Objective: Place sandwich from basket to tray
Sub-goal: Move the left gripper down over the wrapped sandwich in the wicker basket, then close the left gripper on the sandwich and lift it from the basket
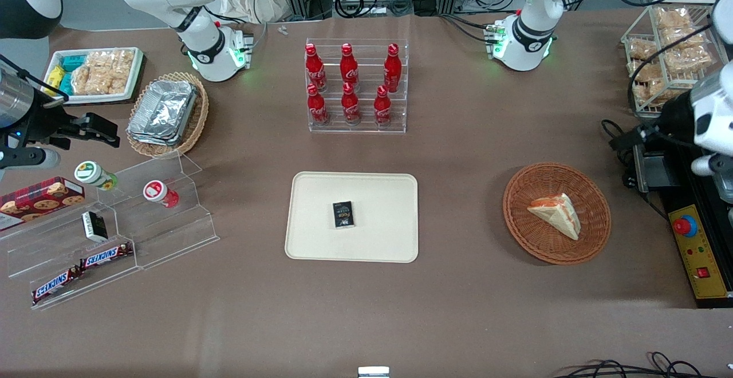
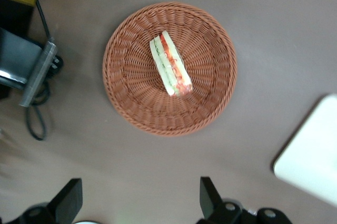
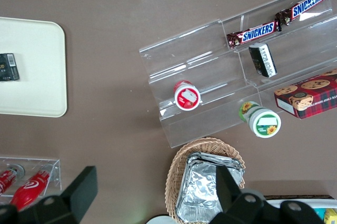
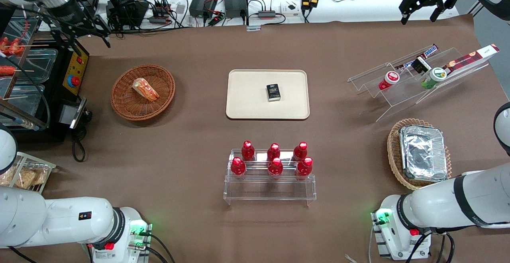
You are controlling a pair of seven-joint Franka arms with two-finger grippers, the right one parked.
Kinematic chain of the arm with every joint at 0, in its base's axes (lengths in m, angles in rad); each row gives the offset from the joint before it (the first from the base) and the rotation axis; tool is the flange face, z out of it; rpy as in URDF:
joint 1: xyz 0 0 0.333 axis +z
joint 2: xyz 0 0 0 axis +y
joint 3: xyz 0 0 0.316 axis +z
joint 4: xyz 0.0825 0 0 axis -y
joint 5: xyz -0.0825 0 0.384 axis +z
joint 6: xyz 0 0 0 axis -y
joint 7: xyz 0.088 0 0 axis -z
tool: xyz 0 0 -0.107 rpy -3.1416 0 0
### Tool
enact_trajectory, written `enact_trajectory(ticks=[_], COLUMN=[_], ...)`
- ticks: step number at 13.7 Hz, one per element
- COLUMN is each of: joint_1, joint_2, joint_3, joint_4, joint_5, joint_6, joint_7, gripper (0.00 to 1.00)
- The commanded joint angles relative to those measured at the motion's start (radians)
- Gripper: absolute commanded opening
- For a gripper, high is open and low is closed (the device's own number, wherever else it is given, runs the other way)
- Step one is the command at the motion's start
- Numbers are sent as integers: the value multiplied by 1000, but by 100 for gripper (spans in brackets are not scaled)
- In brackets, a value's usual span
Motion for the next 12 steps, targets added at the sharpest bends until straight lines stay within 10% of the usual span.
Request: enact_trajectory(ticks=[1,12], joint_1=[-28,-33], joint_2=[3,294], joint_3=[2,3], joint_4=[-172,-324], joint_5=[-11,1], joint_6=[200,696], joint_7=[-174,-337], gripper=[100,100])
